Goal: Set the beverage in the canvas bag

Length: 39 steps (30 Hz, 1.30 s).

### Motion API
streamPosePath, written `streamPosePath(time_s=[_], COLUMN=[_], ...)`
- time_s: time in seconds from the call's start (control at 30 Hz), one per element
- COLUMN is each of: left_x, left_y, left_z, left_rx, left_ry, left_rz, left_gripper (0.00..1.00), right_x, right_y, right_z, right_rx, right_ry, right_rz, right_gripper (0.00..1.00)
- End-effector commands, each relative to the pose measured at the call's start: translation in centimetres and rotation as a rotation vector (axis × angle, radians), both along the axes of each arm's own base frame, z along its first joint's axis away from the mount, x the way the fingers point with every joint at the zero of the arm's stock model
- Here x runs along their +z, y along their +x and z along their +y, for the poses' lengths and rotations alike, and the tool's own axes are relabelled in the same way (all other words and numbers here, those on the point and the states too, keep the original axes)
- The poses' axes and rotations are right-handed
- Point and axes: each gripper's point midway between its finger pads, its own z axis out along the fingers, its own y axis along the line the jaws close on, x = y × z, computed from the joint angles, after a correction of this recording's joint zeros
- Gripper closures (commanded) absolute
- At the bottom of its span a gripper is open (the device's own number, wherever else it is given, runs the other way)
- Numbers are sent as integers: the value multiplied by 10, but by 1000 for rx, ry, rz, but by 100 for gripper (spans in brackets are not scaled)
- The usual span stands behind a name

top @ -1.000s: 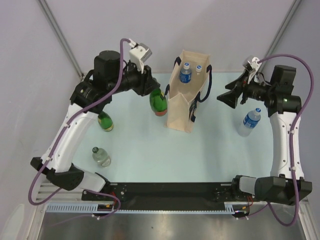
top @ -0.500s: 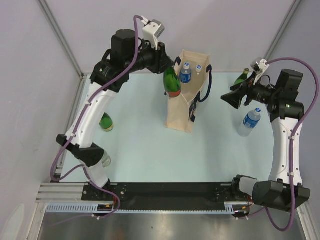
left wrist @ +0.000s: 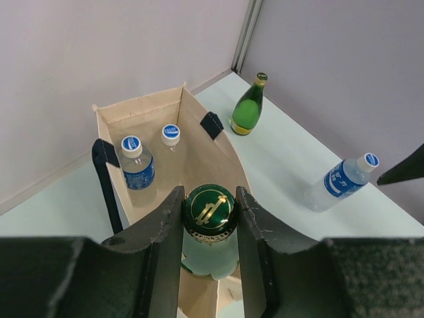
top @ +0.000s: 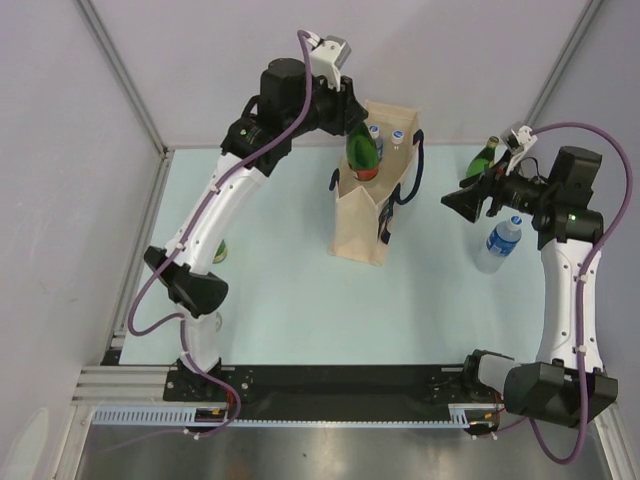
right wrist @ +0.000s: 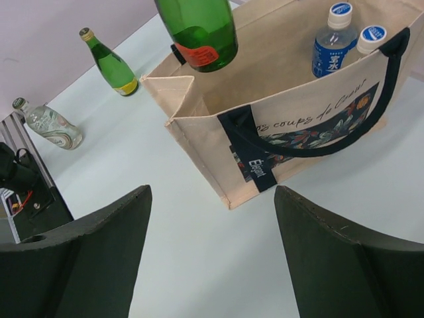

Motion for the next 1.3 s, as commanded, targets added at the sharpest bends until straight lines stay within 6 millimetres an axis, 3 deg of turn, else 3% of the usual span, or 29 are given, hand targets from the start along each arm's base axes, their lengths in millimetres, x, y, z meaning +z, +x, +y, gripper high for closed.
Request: streamPosePath(time_s=[0.0, 0.37, 0.73, 1.07, 1.27], left_x=[106, 59, -25, -81, -101], left_y=[-3, 52, 100, 130, 142], left_z=[-3, -26, -47, -51, -51], left_rx=[27, 119, 200, 272, 289], left_ry=[-236, -180, -44, 43, 109], left_rz=[-269, -286, -230, -226, -258], left_gripper=[100, 100, 100, 100, 100], right_x=[7, -1, -8, -16, -22], right_y=[-6, -10, -12, -11, -8], right_z=[1, 2, 2, 1, -1], right_rx=[-2, -3, -6, -9, -14], right_ry=[7, 9, 13, 5, 3], right_rz=[-35, -19, -1, 16, 33], right_gripper=[20, 20, 20, 20, 20])
